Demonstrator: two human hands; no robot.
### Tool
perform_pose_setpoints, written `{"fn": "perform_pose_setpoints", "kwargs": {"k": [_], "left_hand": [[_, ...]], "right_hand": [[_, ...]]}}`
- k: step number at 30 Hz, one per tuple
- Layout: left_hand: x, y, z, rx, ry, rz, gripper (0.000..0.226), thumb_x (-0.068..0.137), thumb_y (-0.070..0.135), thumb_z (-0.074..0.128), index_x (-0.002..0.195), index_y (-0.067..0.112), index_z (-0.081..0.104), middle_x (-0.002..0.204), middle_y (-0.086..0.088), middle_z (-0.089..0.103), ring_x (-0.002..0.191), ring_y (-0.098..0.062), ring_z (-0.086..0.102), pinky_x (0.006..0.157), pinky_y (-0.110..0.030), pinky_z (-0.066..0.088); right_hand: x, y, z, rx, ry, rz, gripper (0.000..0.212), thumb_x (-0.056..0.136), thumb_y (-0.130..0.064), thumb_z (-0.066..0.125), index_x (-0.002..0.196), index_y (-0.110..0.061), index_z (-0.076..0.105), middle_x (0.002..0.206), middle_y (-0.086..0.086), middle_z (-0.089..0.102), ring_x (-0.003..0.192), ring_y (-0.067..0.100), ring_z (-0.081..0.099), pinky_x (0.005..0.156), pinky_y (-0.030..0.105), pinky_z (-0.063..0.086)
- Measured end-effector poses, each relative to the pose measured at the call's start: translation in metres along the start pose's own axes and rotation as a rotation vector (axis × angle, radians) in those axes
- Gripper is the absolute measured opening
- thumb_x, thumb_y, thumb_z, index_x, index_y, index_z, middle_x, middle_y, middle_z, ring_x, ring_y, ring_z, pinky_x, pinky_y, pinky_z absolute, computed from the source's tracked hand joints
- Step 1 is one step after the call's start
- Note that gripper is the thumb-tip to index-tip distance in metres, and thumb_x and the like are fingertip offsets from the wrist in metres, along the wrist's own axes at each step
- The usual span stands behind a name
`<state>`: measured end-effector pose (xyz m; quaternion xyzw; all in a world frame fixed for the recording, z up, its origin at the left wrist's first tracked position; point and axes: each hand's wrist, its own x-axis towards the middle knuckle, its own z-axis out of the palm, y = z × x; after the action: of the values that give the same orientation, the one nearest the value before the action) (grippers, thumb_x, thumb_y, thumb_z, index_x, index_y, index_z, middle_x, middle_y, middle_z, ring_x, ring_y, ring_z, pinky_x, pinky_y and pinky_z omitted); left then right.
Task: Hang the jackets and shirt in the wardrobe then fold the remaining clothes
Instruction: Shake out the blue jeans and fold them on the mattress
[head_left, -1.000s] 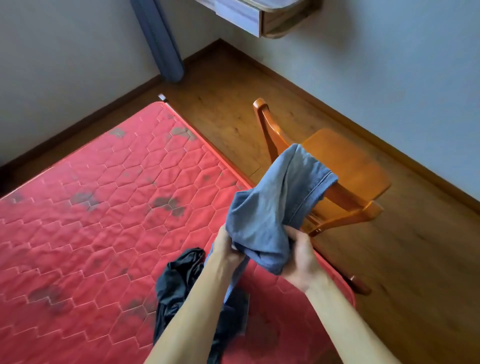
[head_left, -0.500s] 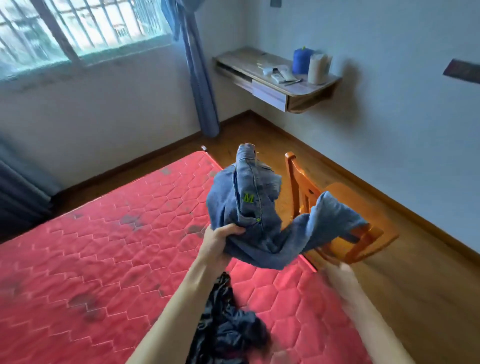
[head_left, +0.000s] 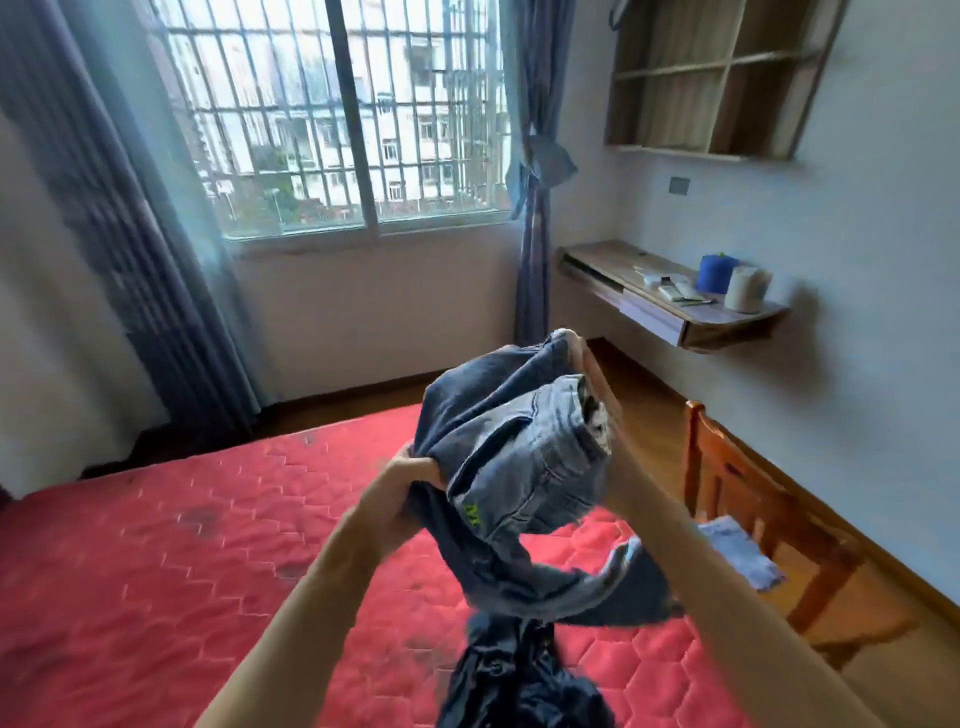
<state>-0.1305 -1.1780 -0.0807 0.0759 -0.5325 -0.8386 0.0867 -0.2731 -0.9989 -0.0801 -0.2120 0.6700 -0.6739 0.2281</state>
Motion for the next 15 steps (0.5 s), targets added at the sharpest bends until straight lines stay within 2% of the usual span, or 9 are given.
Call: {"fn": "perform_pose_setpoints", "kwargs": {"k": [1, 3, 5, 6, 8, 10, 11, 13, 15], "left_hand": [[-0.013, 0.01, -0.011, 0.009, 0.037, 0.005, 0.054, 0.045, -0.002, 0.057, 0.096, 0.004, 0.073, 0.084, -0.015, 0.07, 0.069, -0.026, 0.068, 0.061, -0.03, 0.056], [-0.035, 0.028, -0.031, 0.082, 0.123, 0.009, 0.043, 0.058, 0.0, 0.056, 0.096, 0.005, 0.074, 0.091, -0.017, 0.068, 0.075, -0.029, 0.064, 0.067, -0.031, 0.053], [-0.054, 0.044, -0.046, 0.203, 0.226, 0.006, 0.041, 0.068, 0.008, 0.062, 0.107, 0.001, 0.07, 0.111, -0.024, 0.065, 0.094, -0.034, 0.061, 0.084, -0.042, 0.049], [-0.061, 0.049, -0.052, 0.293, 0.269, 0.011, 0.047, 0.069, 0.016, 0.068, 0.114, 0.001, 0.066, 0.121, -0.024, 0.065, 0.104, -0.033, 0.062, 0.092, -0.044, 0.048], [-0.084, 0.059, -0.06, 0.574, 0.405, 0.067, 0.078, 0.058, 0.045, 0.079, 0.126, 0.013, 0.059, 0.129, -0.01, 0.066, 0.115, -0.025, 0.063, 0.101, -0.043, 0.05], [-0.111, 0.068, -0.061, 0.72, 0.653, 0.212, 0.102, 0.052, 0.068, 0.072, 0.139, 0.022, 0.046, 0.136, -0.002, 0.057, 0.114, -0.018, 0.062, 0.099, -0.039, 0.051], [-0.125, 0.07, -0.059, 0.696, 0.744, 0.361, 0.095, 0.06, 0.071, 0.066, 0.14, 0.025, 0.046, 0.134, 0.001, 0.057, 0.114, -0.017, 0.061, 0.097, -0.036, 0.051], [-0.152, 0.071, -0.041, 0.631, 0.656, 0.638, 0.068, 0.081, 0.06, 0.056, 0.138, 0.025, 0.05, 0.128, 0.004, 0.064, 0.116, -0.014, 0.061, 0.097, -0.027, 0.048], [-0.166, 0.071, -0.019, 0.746, 0.473, 0.708, 0.064, 0.085, 0.041, 0.064, 0.142, 0.02, 0.046, 0.129, 0.005, 0.064, 0.12, -0.01, 0.06, 0.099, -0.023, 0.047]], "right_hand": [[-0.001, -0.006, 0.017, 0.087, -0.039, -0.061, 0.022, 0.105, -0.015, 0.037, 0.104, -0.024, 0.058, 0.093, -0.009, 0.069, 0.087, 0.002, 0.069, 0.072, 0.017, 0.054], [-0.017, -0.03, 0.053, 0.161, -0.133, -0.22, 0.038, 0.105, -0.006, 0.024, 0.106, -0.01, 0.061, 0.086, -0.005, 0.074, 0.084, 0.011, 0.069, 0.071, 0.021, 0.054], [-0.023, -0.042, 0.086, 0.145, -0.149, -0.337, 0.035, 0.1, -0.002, 0.033, 0.105, -0.006, 0.067, 0.093, 0.005, 0.074, 0.088, 0.018, 0.07, 0.077, 0.029, 0.056], [-0.028, -0.048, 0.098, 0.133, -0.179, -0.385, 0.028, 0.097, -0.003, 0.042, 0.105, -0.009, 0.069, 0.094, 0.004, 0.074, 0.088, 0.018, 0.069, 0.08, 0.034, 0.055], [-0.032, -0.05, 0.124, 0.097, -0.094, -0.459, 0.019, 0.09, -0.012, 0.055, 0.103, -0.017, 0.068, 0.089, -0.006, 0.075, 0.084, 0.011, 0.069, 0.081, 0.038, 0.055], [-0.035, -0.055, 0.145, 0.035, -0.056, -0.567, 0.023, 0.079, -0.023, 0.062, 0.101, -0.03, 0.067, 0.087, -0.019, 0.072, 0.082, 0.0, 0.065, 0.079, 0.024, 0.053], [-0.038, -0.06, 0.155, -0.018, -0.033, -0.589, 0.029, 0.075, -0.023, 0.062, 0.097, -0.042, 0.067, 0.086, -0.03, 0.068, 0.079, -0.009, 0.062, 0.075, 0.013, 0.05], [-0.036, -0.063, 0.169, -0.075, -0.028, -0.513, 0.047, 0.076, -0.018, 0.057, 0.086, -0.064, 0.06, 0.081, -0.047, 0.058, 0.074, -0.021, 0.056, 0.068, 0.002, 0.044], [-0.037, -0.072, 0.184, -0.004, -0.099, -0.492, 0.039, 0.078, -0.022, 0.055, 0.078, -0.06, 0.063, 0.073, -0.039, 0.062, 0.069, -0.015, 0.058, 0.064, 0.005, 0.046]]}}
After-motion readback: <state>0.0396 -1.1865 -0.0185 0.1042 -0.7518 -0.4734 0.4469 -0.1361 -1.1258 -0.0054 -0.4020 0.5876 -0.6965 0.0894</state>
